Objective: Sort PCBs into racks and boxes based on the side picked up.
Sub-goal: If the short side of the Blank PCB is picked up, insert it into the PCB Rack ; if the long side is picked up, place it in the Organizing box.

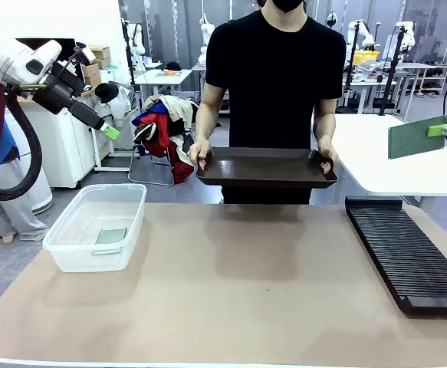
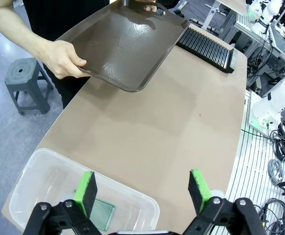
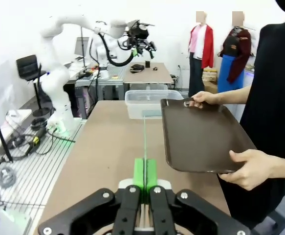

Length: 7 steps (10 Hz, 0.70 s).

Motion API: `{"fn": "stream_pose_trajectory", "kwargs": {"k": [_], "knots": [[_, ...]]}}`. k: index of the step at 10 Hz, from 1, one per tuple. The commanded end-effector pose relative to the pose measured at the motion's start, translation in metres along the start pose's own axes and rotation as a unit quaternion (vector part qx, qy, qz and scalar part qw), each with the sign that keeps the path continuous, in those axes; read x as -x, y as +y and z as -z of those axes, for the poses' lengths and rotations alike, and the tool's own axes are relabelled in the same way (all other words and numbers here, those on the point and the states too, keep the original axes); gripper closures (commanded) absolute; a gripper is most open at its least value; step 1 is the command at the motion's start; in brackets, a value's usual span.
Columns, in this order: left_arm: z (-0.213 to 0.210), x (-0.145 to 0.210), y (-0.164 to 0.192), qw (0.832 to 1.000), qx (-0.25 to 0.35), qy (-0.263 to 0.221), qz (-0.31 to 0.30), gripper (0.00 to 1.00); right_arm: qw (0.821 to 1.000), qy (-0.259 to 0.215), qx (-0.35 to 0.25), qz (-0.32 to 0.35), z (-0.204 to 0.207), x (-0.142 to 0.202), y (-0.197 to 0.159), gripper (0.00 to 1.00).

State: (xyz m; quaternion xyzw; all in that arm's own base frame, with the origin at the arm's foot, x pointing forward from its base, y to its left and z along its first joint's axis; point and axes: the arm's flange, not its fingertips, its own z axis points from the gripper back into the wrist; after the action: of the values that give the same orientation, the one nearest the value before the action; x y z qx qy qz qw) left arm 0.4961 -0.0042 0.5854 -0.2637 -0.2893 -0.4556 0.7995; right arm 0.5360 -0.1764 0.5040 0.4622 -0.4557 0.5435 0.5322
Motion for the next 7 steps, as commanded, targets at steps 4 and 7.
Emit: {"fn": "stream_pose_trajectory", "kwargs": {"k": [4,7], "knots": [[0.0,0.001,0.0,1.0,0.003,0.0,0.005,0.0,1.0,0.003,-0.018,-0.014,-0.019,0.018,-0.01,0.98],[0.0,0.001,0.0,1.0,0.003,0.0,0.005,0.0,1.0,0.003,-0.018,-0.014,-0.019,0.018,-0.01,0.98]]}}
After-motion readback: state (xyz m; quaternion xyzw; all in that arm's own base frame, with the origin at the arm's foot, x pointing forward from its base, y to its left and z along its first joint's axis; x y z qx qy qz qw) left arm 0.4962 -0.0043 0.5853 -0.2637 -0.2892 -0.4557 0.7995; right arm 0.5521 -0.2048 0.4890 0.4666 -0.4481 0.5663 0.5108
